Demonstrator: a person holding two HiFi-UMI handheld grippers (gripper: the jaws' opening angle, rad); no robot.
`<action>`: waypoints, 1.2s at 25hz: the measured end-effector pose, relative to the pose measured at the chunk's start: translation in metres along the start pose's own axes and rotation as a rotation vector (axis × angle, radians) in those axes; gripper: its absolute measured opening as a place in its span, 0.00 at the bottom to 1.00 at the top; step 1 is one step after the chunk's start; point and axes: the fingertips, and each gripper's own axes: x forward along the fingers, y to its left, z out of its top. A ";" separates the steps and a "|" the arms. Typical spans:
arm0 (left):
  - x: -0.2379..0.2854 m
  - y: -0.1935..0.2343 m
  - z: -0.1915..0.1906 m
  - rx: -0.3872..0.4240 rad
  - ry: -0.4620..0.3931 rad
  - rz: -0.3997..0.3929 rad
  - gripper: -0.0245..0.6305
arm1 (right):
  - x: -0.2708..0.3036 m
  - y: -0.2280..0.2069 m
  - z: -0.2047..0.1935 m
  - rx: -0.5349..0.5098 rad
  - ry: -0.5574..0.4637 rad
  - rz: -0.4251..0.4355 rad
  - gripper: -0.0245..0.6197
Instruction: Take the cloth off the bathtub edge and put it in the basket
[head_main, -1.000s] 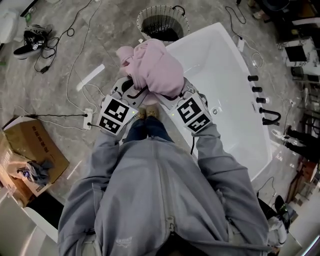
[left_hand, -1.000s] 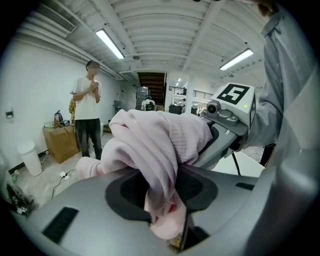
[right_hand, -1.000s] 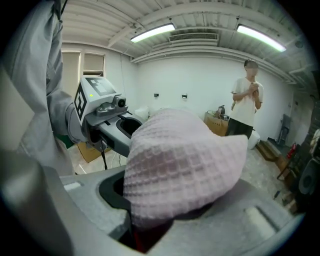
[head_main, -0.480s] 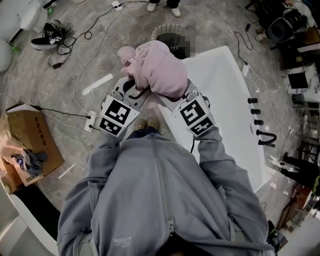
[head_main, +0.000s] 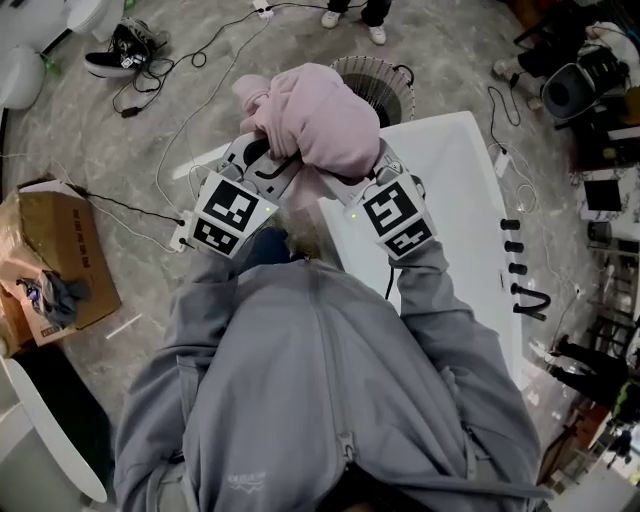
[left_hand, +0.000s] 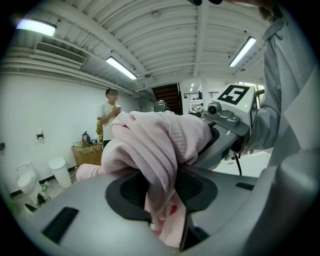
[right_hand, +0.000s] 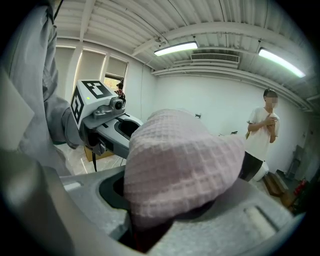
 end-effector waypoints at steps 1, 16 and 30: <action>-0.001 0.006 -0.001 -0.002 -0.002 0.004 0.25 | 0.005 -0.001 0.003 -0.001 -0.001 0.002 0.32; 0.019 0.148 -0.010 0.015 -0.031 -0.067 0.24 | 0.124 -0.063 0.054 0.050 0.013 -0.074 0.32; 0.056 0.224 -0.005 0.040 -0.061 -0.233 0.24 | 0.183 -0.119 0.073 0.153 0.055 -0.218 0.32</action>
